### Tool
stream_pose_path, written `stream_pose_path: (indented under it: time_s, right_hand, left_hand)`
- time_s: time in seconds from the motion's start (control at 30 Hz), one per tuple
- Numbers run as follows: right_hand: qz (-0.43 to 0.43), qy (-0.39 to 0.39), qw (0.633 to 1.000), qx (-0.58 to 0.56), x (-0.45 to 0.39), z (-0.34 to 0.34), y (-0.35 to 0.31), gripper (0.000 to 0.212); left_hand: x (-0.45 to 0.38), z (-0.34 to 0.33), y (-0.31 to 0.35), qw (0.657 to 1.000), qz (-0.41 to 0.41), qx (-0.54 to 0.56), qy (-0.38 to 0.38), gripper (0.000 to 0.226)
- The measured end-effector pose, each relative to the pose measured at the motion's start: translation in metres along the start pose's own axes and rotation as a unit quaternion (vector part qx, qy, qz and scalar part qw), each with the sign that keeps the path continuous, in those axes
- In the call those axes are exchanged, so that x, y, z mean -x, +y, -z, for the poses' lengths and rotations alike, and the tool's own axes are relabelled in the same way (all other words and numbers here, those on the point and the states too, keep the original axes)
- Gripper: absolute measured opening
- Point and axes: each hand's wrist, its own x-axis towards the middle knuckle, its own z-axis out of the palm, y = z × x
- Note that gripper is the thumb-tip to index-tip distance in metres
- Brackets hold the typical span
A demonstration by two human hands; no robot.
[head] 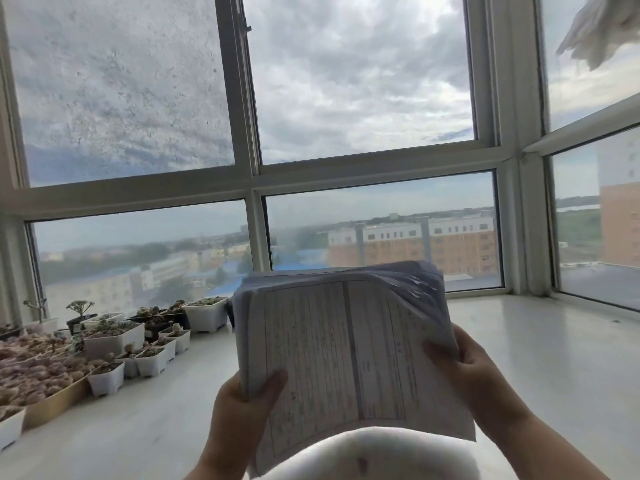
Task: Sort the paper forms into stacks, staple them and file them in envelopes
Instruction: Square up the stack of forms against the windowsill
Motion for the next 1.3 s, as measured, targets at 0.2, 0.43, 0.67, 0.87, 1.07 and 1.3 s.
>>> stream_pose_path:
  time_s: [0.2,0.43,0.67,0.87,1.07,1.3]
  right_hand:
    - [0.012,-0.042,0.999,-0.007,0.000,0.010,-0.007,0.050]
    - [-0.060,-0.072,0.995,-0.029,0.000,0.015,0.009,0.072]
    - [-0.023,-0.062,0.997,-0.046,-0.011,0.012,-0.014,0.047]
    - [-0.051,-0.094,0.994,0.009,-0.008,0.018,-0.003,0.057]
    - [-0.064,-0.073,0.995,-0.018,-0.007,0.019,0.005,0.065]
    - [-0.065,-0.067,0.994,-0.050,-0.004,0.018,-0.001,0.047]
  left_hand:
    - [-0.009,0.017,0.007,1.000,-0.028,0.005,-0.011,0.055]
    - [-0.001,0.019,-0.007,0.996,0.057,0.060,-0.040,0.078]
    - [-0.014,0.018,0.017,0.997,-0.063,0.043,-0.011,0.052]
    - [-0.010,0.019,0.005,0.997,-0.031,0.046,-0.056,0.070]
    - [-0.005,0.021,0.014,0.984,0.040,0.170,-0.048,0.063]
    - [-0.010,0.027,0.001,0.988,0.108,0.099,-0.044,0.090]
